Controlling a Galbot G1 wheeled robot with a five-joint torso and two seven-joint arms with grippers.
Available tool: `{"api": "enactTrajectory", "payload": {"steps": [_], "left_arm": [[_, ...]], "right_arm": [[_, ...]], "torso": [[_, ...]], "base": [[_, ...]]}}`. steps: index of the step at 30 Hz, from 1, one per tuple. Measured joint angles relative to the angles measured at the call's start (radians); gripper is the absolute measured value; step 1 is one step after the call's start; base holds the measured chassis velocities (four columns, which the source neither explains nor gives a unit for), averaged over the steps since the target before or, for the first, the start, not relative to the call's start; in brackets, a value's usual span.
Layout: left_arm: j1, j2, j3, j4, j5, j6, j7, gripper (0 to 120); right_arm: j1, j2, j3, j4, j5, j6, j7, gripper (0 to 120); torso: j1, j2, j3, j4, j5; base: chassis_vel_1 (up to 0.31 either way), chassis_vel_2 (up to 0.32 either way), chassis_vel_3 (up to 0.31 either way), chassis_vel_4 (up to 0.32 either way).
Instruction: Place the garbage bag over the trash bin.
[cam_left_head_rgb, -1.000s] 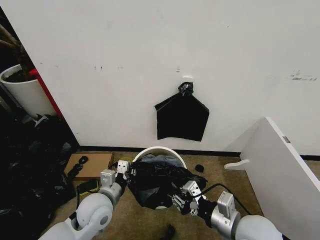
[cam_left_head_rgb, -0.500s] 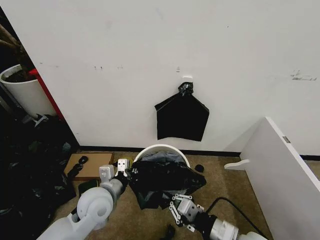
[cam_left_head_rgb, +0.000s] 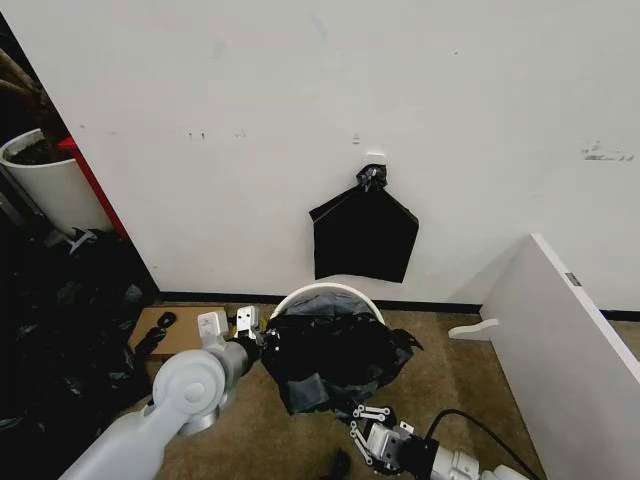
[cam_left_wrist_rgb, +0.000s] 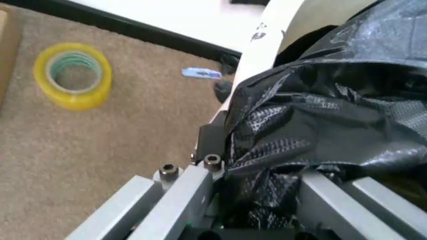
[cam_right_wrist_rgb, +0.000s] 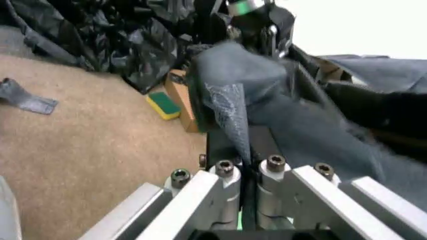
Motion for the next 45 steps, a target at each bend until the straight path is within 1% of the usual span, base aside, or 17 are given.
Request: {"api": "enactTrajectory", "payload": {"steps": [2, 5, 10, 15, 20, 25, 30, 32, 33, 36, 37, 39, 40, 41, 43, 44, 45], "left_arm": [[-0.009, -0.007, 0.000, 0.021, -0.001, -0.008, -0.016, 1], [-0.012, -0.020, 0.001, 0.023, -0.002, -0.012, -0.021, 1], [0.007, -0.039, 0.005, -0.022, -0.009, -0.017, -0.036, 1], [0.027, -0.025, 0.000, -0.053, -0.054, -0.019, -0.048, 1], [0.054, -0.005, -0.004, -0.110, -0.111, 0.007, -0.072, 1], [0.061, -0.002, -0.006, -0.121, -0.118, 0.016, -0.076, 1], [0.064, -0.002, -0.006, -0.118, -0.111, 0.018, -0.076, 1], [0.064, -0.003, -0.006, -0.109, -0.104, 0.017, -0.075, 1], [0.062, -0.005, -0.006, -0.094, -0.097, 0.014, -0.074, 1], [0.055, -0.006, -0.006, -0.072, -0.091, 0.008, -0.074, 1], [0.055, -0.006, -0.006, -0.072, -0.091, 0.008, -0.074, 1], [0.048, -0.007, -0.006, -0.059, -0.090, 0.005, -0.074, 1], [0.041, -0.009, -0.004, -0.049, -0.089, 0.002, -0.075, 1], [0.035, -0.011, -0.004, -0.044, -0.089, 0.000, -0.076, 1], [0.029, -0.013, -0.005, -0.040, -0.089, -0.002, -0.077, 1], [0.029, -0.013, -0.006, -0.038, -0.089, -0.003, -0.077, 1], [0.029, -0.013, -0.006, -0.038, -0.089, -0.003, -0.077, 1]], "right_arm": [[0.000, 0.001, -0.001, 0.002, -0.007, 0.003, -0.006, 0], [0.008, 0.007, -0.008, -0.008, -0.010, 0.004, -0.006, 0], [0.023, 0.032, -0.016, -0.079, -0.025, 0.018, -0.012, 0], [0.032, 0.046, -0.019, -0.124, -0.043, 0.030, -0.007, 0], [0.049, 0.063, -0.013, -0.167, -0.058, 0.025, 0.010, 0], [0.050, 0.065, 0.001, -0.194, -0.076, 0.022, 0.022, 0], [0.035, 0.062, 0.016, -0.184, -0.070, 0.033, 0.027, 1], [0.028, 0.061, 0.020, -0.175, -0.060, 0.048, 0.027, 8], [0.019, 0.058, 0.028, -0.162, -0.050, 0.066, 0.022, 15], [0.008, 0.053, 0.037, -0.145, -0.042, 0.087, 0.011, 26], [0.008, 0.053, 0.037, -0.145, -0.042, 0.087, 0.011, 26], [0.004, 0.051, 0.040, -0.140, -0.036, 0.096, 0.003, 33], [0.002, 0.049, 0.041, -0.139, -0.033, 0.104, -0.003, 39], [0.000, 0.048, 0.043, -0.139, -0.032, 0.113, -0.009, 41], [-0.004, 0.049, 0.048, -0.145, -0.031, 0.138, -0.015, 52], [-0.006, 0.050, 0.050, -0.147, -0.028, 0.148, -0.016, 54], [-0.006, 0.050, 0.050, -0.147, -0.028, 0.148, -0.016, 54]], "torso": [[0.000, 0.000, 0.000, 0.0002, 0.0004], [0.000, 0.000, 0.000, 0.0002, 0.0001], [0.000, 0.000, 0.000, -0.0001, 0.0004], [0.000, 0.000, 0.000, 0.0000, 0.0003], [0.000, 0.000, 0.000, 0.0001, 0.0006], [0.000, 0.000, 0.000, 0.0001, 0.0003], [0.000, 0.000, 0.000, 0.0001, 0.0004], [0.000, 0.000, 0.000, 0.0000, 0.0003], [0.000, 0.000, 0.000, 0.0001, 0.0005], [0.000, 0.000, 0.000, 0.0001, 0.0003], [0.000, 0.000, 0.000, 0.0001, 0.0003], [0.000, 0.000, 0.000, 0.0002, 0.0005], [0.000, 0.000, 0.000, 0.0001, 0.0002], [0.000, 0.000, 0.000, 0.0000, 0.0003], [0.000, 0.000, 0.000, 0.0000, 0.0004], [0.000, 0.000, 0.000, 0.0000, 0.0004], [0.000, 0.000, 0.000, 0.0000, 0.0004]], "base": [[0.000, 0.000, 0.000, 0.000], [0.000, 0.000, 0.000, 0.000], [0.000, 0.000, 0.000, 0.000], [0.000, 0.000, 0.000, 0.000], [0.000, 0.000, 0.000, 0.000], [0.000, 0.000, 0.000, 0.000], [0.000, 0.000, 0.000, 0.000], [0.000, 0.000, 0.000, 0.000], [0.000, 0.000, 0.000, 0.000], [0.000, 0.000, 0.000, 0.000], [0.000, 0.000, 0.000, 0.000], [0.000, 0.000, 0.000, 0.000], [0.000, 0.000, 0.000, 0.000], [0.000, 0.000, 0.000, 0.000], [0.000, 0.000, 0.000, 0.000], [0.000, 0.000, 0.000, 0.000], [0.000, 0.000, 0.000, 0.000]]}}
